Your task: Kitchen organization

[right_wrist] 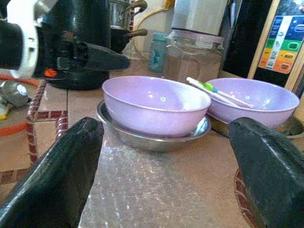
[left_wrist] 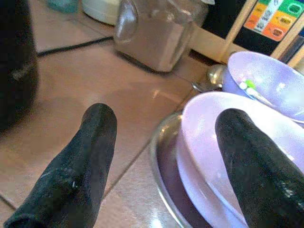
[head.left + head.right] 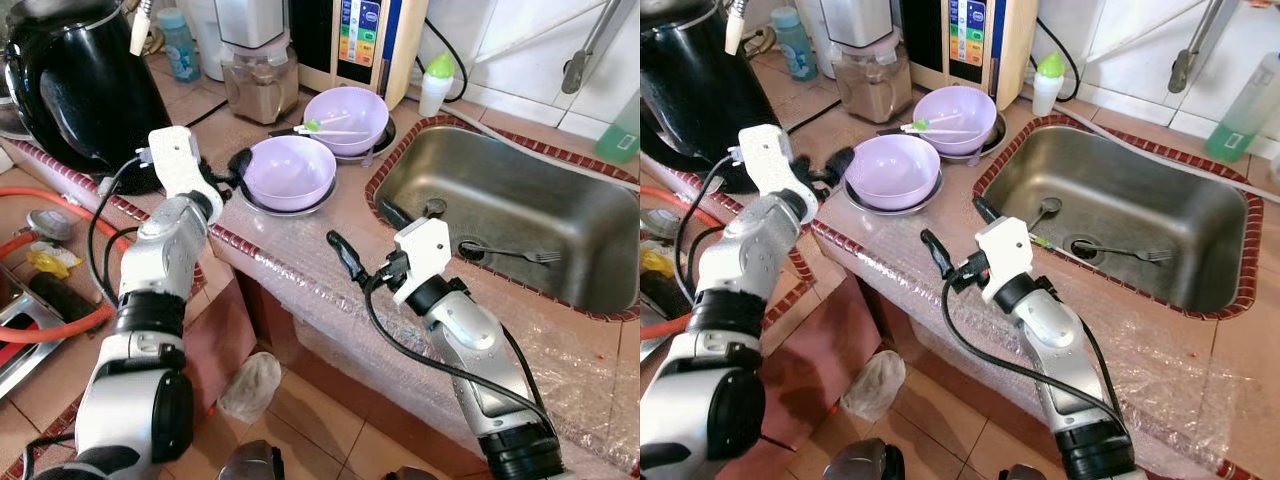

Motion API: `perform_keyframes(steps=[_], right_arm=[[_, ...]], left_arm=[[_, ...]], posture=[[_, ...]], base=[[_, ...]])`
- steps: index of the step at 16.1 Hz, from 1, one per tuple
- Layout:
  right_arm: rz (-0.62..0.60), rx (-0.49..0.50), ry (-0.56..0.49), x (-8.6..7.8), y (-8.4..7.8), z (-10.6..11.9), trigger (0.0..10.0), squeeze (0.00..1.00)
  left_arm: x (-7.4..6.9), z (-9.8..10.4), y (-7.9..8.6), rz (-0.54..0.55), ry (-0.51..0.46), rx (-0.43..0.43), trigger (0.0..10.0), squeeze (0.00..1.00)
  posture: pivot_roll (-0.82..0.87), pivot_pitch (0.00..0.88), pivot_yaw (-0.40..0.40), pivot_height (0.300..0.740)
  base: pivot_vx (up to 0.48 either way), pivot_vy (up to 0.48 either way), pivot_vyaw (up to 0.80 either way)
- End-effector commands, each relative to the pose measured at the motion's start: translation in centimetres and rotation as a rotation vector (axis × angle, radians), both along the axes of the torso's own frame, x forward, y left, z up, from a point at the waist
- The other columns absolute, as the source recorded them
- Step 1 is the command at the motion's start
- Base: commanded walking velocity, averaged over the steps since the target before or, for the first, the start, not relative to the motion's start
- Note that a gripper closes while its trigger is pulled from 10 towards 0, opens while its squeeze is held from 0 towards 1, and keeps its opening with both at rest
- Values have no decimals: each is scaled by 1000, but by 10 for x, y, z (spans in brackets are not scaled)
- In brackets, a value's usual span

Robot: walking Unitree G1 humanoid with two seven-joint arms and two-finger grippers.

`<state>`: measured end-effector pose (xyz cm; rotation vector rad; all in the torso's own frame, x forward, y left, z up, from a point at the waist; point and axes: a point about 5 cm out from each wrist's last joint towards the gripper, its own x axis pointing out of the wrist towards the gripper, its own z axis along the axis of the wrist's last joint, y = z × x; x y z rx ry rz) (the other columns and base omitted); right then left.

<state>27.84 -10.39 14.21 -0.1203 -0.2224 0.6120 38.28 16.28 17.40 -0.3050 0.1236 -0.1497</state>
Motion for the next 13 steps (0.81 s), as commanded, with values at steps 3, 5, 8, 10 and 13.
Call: perform_keyframes(steps=[3,5,8,10,13], right_arm=[[13,-11,8,-2,3,2,10000,0],[28,-28,23,-5,5,0,10000,0],[34,-35,26,-7,6,-1,10000,0],[34,-35,26,-7,6,-1,10000,0],[33,-57,31,-7,7,-3,10000,0]], left_arm=[[5,-5,-11,-59,74,-82,2039,0],[6,-11,-18,-88,116,-82,0,0],[6,-15,-19,-99,143,-98,0,0],[6,-15,-19,-99,143,-98,0,0],[7,-19,-17,-100,171,-119,0,0]], posture=[[-30,20,53,740],[-36,21,59,740],[-39,20,62,740],[-39,20,62,740],[-47,18,72,740]], base=[[0,0,0],[0,0,0],[0,0,0],[0,0,0],[0,0,0]])
